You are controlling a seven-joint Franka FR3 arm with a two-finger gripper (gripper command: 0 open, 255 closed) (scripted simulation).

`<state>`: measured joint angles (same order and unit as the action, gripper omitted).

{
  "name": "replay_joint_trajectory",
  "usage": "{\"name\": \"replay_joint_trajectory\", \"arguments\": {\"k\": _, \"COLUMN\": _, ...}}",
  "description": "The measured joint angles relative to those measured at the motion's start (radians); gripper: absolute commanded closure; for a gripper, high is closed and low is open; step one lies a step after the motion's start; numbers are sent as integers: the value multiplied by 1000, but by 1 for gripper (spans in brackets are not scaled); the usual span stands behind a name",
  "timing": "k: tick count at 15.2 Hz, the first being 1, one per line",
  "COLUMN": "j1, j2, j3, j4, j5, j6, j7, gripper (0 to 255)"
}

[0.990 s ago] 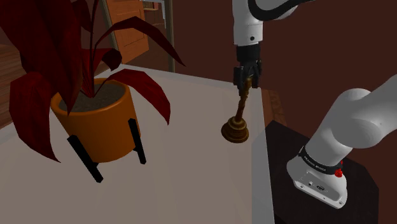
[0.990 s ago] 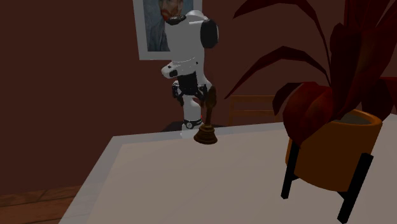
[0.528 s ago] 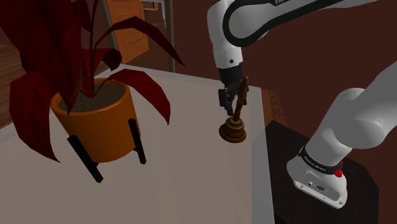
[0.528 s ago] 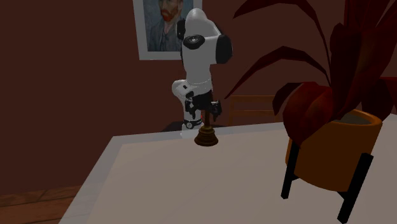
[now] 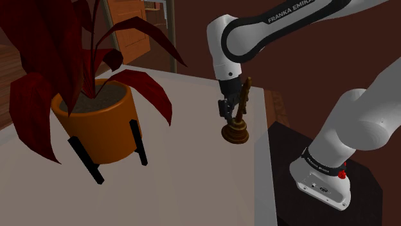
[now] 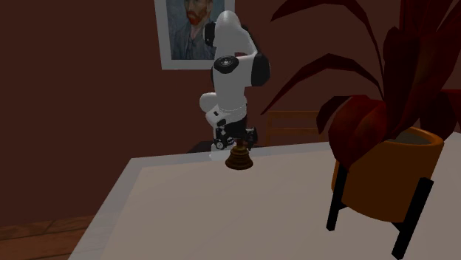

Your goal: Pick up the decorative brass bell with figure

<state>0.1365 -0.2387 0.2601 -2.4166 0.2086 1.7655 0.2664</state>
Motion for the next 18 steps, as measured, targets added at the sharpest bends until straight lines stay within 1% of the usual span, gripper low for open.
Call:
{"name": "replay_joint_trajectory", "arguments": {"k": 10, "j1": 0, "j2": 1, "j3": 0, "j4": 0, "j5": -1, "j6": 4, "j7": 0, "gripper": 255}}
{"name": "replay_joint_trajectory", "arguments": {"k": 12, "j1": 0, "j2": -8, "j3": -1, "j4": 4, "j5": 1, "j6": -11, "j7": 1, "gripper": 255}}
{"name": "replay_joint_trajectory", "arguments": {"k": 18, "j1": -1, "j2": -42, "j3": -9, "j4": 57, "j5": -1, "j6": -99, "j7": 5, "gripper": 255}}
